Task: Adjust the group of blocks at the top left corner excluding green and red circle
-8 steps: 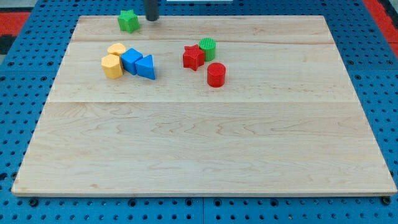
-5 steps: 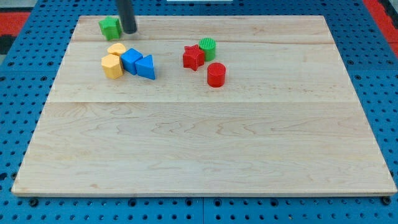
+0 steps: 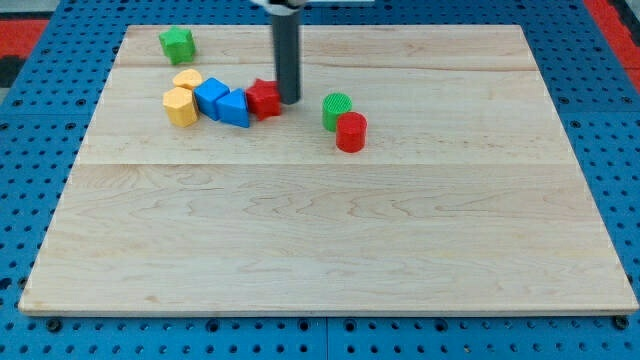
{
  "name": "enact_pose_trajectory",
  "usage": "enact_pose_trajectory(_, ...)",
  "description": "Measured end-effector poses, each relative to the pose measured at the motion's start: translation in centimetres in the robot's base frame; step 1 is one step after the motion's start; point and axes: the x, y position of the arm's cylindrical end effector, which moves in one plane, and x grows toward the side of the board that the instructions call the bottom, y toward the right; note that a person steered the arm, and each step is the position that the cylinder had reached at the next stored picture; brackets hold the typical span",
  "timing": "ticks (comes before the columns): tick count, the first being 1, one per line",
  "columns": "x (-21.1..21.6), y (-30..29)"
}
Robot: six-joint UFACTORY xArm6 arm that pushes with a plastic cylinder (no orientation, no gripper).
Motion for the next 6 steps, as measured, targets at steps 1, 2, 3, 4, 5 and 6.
enact_pose_trajectory(1, 1.0, -4.8)
enact_pose_trajectory(2, 5.7, -3.1)
enact_pose_trajectory(3, 9.4, -4.0)
enact_pose_trajectory(4, 6.0, -7.7)
enact_pose_trajectory(5, 2.9, -10.0)
enact_pose_trajectory(6, 3.1, -11.3)
